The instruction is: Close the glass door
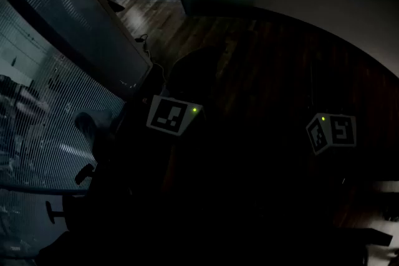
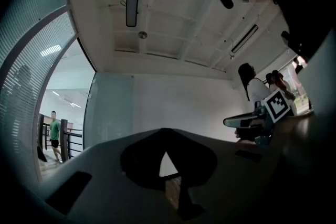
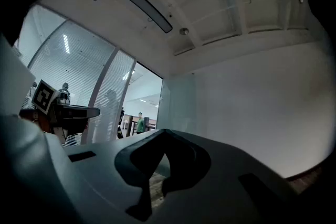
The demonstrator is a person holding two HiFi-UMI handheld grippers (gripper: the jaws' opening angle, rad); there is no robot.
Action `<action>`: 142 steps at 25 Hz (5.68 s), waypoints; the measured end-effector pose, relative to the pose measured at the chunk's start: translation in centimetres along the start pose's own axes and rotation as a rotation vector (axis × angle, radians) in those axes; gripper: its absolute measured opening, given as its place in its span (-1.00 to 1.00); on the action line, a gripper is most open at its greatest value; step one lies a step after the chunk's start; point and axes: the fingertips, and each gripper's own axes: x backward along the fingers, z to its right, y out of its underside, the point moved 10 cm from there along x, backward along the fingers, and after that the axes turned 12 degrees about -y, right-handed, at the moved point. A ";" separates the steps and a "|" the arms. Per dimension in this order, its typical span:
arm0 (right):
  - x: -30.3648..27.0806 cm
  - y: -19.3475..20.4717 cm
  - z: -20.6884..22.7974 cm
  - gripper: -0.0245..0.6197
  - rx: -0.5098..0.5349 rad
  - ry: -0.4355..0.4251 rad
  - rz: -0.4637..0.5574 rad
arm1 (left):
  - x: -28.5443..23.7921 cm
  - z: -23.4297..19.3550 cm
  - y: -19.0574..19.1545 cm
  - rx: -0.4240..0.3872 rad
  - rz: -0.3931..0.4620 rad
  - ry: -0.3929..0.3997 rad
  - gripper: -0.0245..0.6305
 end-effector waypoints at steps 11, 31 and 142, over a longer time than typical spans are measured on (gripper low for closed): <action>0.6 -0.2 -0.2 -0.94 0.006 -0.004 -0.008 | 0.3 0.5 0.2 0.001 -0.017 0.009 -0.95; 0.5 0.2 1.6 -0.94 -0.027 -0.021 -0.005 | -1.0 1.4 1.0 0.002 -0.043 0.010 -0.95; -71.4 17.6 39.9 -0.94 -0.012 0.012 -0.063 | -75.2 -30.3 21.8 0.045 -0.075 -0.002 -0.95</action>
